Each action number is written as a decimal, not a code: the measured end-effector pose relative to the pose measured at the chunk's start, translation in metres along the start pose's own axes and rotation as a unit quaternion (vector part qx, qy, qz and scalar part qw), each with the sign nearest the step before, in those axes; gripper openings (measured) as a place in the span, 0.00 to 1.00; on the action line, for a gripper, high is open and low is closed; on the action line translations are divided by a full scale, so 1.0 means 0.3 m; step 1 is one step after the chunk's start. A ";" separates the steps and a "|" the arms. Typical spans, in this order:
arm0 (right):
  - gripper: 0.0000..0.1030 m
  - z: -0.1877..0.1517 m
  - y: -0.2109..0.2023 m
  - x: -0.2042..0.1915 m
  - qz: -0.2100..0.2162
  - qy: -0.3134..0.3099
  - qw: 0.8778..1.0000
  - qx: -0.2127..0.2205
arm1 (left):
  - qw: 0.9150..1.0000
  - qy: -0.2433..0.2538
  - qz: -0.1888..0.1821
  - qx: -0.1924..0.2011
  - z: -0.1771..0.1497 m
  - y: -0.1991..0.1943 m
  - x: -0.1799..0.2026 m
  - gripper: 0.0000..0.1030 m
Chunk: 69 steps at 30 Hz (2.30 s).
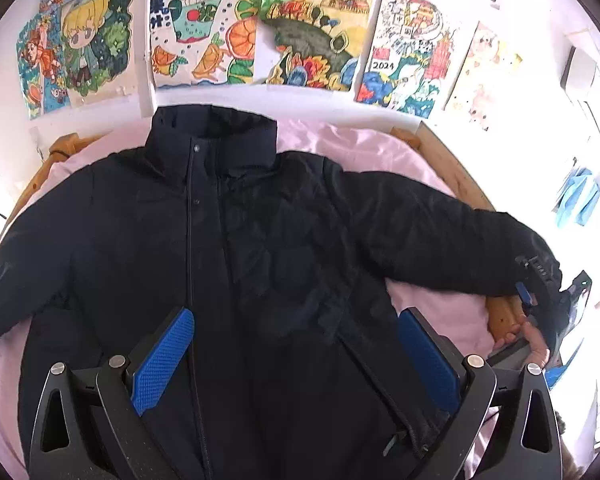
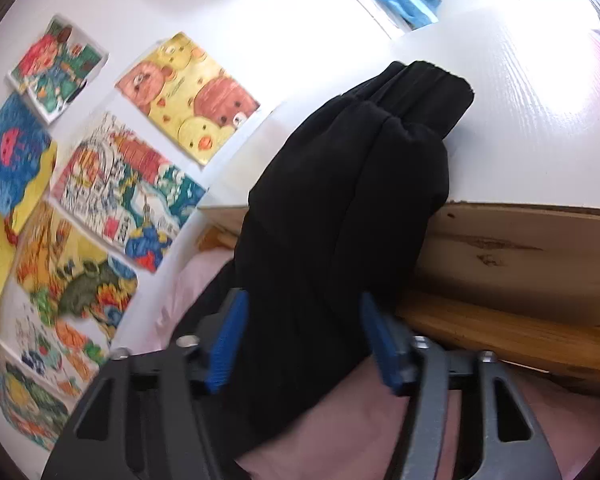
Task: Fold large clothes
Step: 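Reach the right tool to the jacket sleeve cuff and grasp it, then lift the held sleeve and fold it across the jacket body with the right tool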
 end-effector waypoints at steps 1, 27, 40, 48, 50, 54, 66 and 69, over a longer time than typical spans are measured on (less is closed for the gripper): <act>0.32 0.008 0.009 0.000 -0.005 0.010 1.000 0.002 | 1.000 0.000 -0.001 0.001 0.006 -0.007 -0.004 1.00; 0.24 -0.013 0.104 0.060 -0.023 0.131 0.989 0.058 | 1.000 0.003 -0.027 0.003 0.017 -0.047 -0.073 1.00; 0.06 0.015 -0.119 -0.407 0.094 -0.157 0.964 0.193 | 0.995 -0.053 -0.066 0.045 0.109 -0.132 -0.204 1.00; 0.06 -0.248 -0.401 -0.761 0.250 -0.420 0.832 0.264 | 0.982 -0.090 -0.145 0.085 0.173 -0.194 -0.292 1.00; 0.06 -0.321 -0.473 -0.803 0.277 -0.458 0.801 0.269 | 0.977 -0.099 -0.167 0.085 0.179 -0.180 -0.315 1.00; 0.06 -0.484 -0.636 -0.844 0.330 -0.538 0.718 0.294 | 0.964 -0.133 -0.219 0.075 0.192 -0.156 -0.379 1.00; 0.05 -0.928 -0.932 -0.782 0.398 -0.719 0.496 0.280 | 0.942 -0.192 -0.271 0.039 0.166 -0.088 -0.584 1.00; 0.05 -0.999 -0.952 -0.742 0.405 -0.738 0.477 0.255 | 0.932 -0.238 -0.273 0.004 0.111 0.011 -0.654 1.00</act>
Point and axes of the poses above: each gripper's, at about its wrist camera, not at the fingertips, and y roughly the way its jaws point, x to its right, z to its top, the point moved 2 cm from there along y, roughly the way its jaws point, and after that the axes turned 12 degrees about x, right-handed, at the moved point
